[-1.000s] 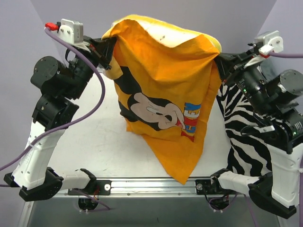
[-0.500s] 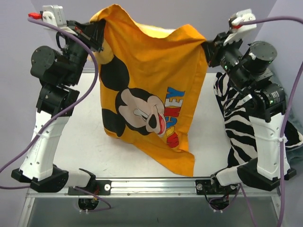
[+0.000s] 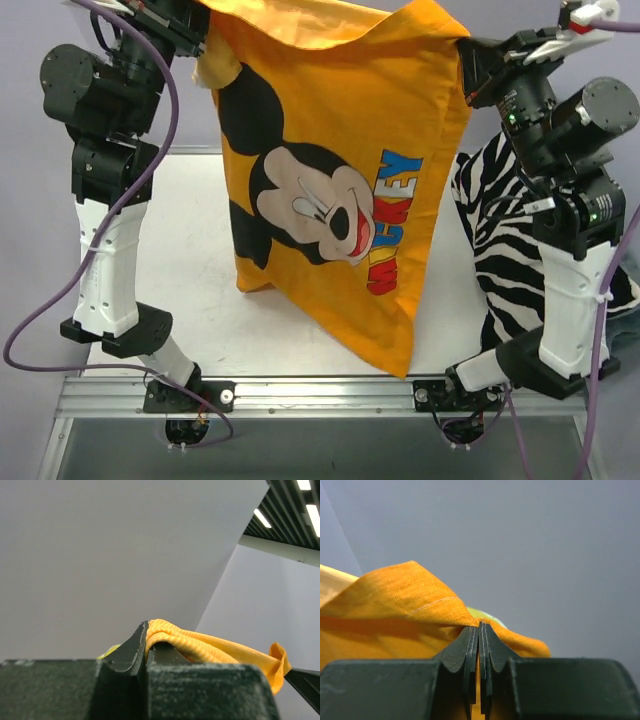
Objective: Put the pillow into the pillowcase
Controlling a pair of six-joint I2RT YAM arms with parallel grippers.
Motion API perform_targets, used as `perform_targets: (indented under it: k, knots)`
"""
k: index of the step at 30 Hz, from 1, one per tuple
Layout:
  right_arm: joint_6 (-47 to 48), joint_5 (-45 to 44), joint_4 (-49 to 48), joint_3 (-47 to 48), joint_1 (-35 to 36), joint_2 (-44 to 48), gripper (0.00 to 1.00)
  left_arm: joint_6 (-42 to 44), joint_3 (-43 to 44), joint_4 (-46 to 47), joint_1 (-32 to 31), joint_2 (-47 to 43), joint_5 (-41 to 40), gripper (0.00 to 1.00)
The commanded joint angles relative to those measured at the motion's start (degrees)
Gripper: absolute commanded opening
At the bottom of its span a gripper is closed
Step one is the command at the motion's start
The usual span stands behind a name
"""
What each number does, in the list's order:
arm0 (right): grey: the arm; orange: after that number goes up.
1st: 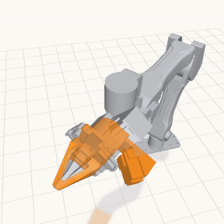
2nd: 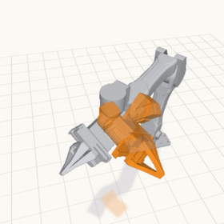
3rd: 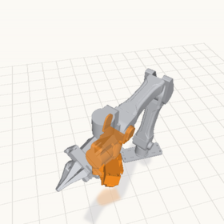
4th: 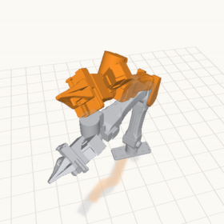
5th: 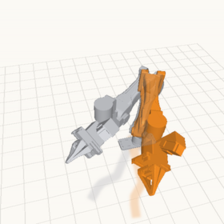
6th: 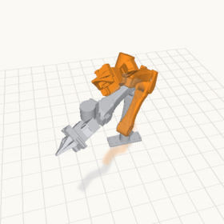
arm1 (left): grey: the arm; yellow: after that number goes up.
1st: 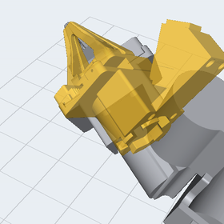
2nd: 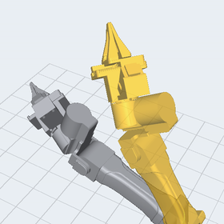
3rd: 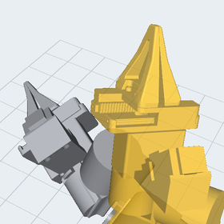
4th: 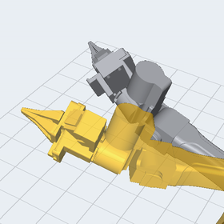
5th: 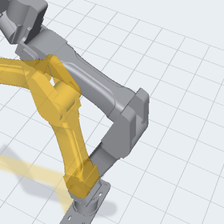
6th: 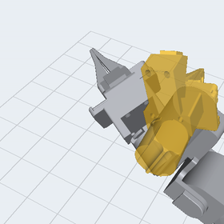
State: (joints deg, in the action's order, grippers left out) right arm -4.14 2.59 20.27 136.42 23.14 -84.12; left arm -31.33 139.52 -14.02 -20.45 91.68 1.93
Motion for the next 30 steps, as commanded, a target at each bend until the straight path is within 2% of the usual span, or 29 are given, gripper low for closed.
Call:
perform_targets:
  k: [1,2,3,4,5,7,9,10,11,12,14,15,16,18,19,20,21,22,23,24,25,26,27,28,29,30]
  knots:
    - [-3.6,-0.9,-12.9,-8.9,-0.3,10.0,0.0,-2.0,13.1,1.4,0.2,-2.5,3.9,0.0]
    - [-4.4,-1.6,-14.7,-16.2,-0.4,12.4,0.0,-3.1,-0.9,1.5,0.2,-5.2,3.9,0.0]
    - [-5.2,-2.0,-14.7,-20.8,-0.5,14.2,0.0,-4.5,-13.0,5.8,0.2,-12.6,2.8,0.0]
    - [-5.3,-2.1,-13.7,-25.4,-1.1,13.7,0.0,-7.7,-22.4,9.0,0.4,-15.5,-0.5,0.0]
    - [-5.4,-1.5,-12.6,-25.1,-1.5,12.8,0.0,-13.4,-27.7,10.7,3.8,-16.5,1.0,0.0]
    - [-7.2,0.1,-10.8,-18.0,-2.7,8.2,0.0,-14.5,-19.5,6.9,6.2,-11.4,4.1,0.0]
    - [-7.6,1.1,-8.9,1.7,-3.3,2.4,0.0,-8.4,-5.9,8.0,5.8,-5.3,5.7,0.0]
    - [-8.2,1.1,-8.5,7.7,-3.3,0.8,0.0,-7.6,7.7,7.8,5.9,-3.4,6.2,0.0]
    - [-8.5,1.0,-8.7,11.5,-3.3,0.2,0.0,-6.4,12.9,6.9,6.1,-1.7,4.2,0.0]
    - [-9.0,0.7,-10.9,10.5,-3.2,2.4,0.0,-5.9,15.8,5.7,6.2,-1.3,3.2,0.0]
    - [-10.3,0.6,-15.8,-1.8,-3.3,8.1,0.0,-4.7,8.7,7.6,6.2,-4.9,2.9,0.0]
    - [-10.3,0.2,-18.1,-12.8,-3.3,12.3,0.0,-4.9,1.3,8.5,6.2,-10.3,2.6,0.0]
    - [-10.4,-0.7,-16.9,-16.7,-3.4,12.7,0.0,-5.7,-8.7,7.8,6.2,-11.9,2.0,0.0]
    - [-10.7,0.3,-12.8,-20.5,-4.1,10.3,0.0,-10.6,-14.3,2.1,6.3,-11.5,1.2,0.0]
    - [-11.8,2.1,-11.8,-17.9,-4.8,8.6,0.0,-12.0,-14.6,3.1,7.5,-9.9,4.9,0.0]
    - [-13.2,3.7,-11.1,-13.4,-5.4,6.8,0.0,-13.1,-7.7,4.8,8.0,-8.0,6.7,0.0]
    - [-14.6,4.3,-11.3,-6.6,-5.7,3.0,0.0,-12.2,-2.5,10.7,7.9,-4.7,8.3,0.0]
    - [-14.8,3.4,-11.3,6.9,-5.7,1.0,0.0,-11.1,4.7,13.1,7.8,-2.6,8.5,0.0]
    - [-15.1,2.6,-11.4,13.4,-5.9,-0.7,0.0,-10.8,18.5,11.6,8.0,-0.2,6.9,0.0]
    - [-15.2,1.8,-13.0,16.2,-6.1,-0.9,0.0,-11.0,23.8,9.9,8.6,2.7,3.8,0.0]
    - [-15.5,1.0,-14.9,11.5,-6.2,1.0,0.0,-11.4,24.8,9.0,10.4,2.4,1.1,0.0]
    - [-16.0,0.4,-17.6,5.6,-6.2,3.8,0.0,-9.2,22.7,10.9,10.6,0.4,1.5,0.0]
    - [-17.6,0.4,-23.4,-0.8,-6.2,10.0,0.0,-8.4,9.2,12.9,10.6,-6.3,2.4,0.0]
    - [-18.1,0.4,-23.9,-7.2,-6.2,11.9,0.0,-8.7,1.4,15.2,10.6,-9.9,2.6,0.0]
    - [-18.0,0.5,-22.1,-13.0,-6.2,12.7,0.0,-10.8,-6.6,14.1,10.6,-13.2,1.6,0.0]
    - [-18.2,1.3,-16.3,-15.5,-6.2,12.2,0.0,-12.3,-16.5,11.1,10.6,-17.0,0.8,0.0]
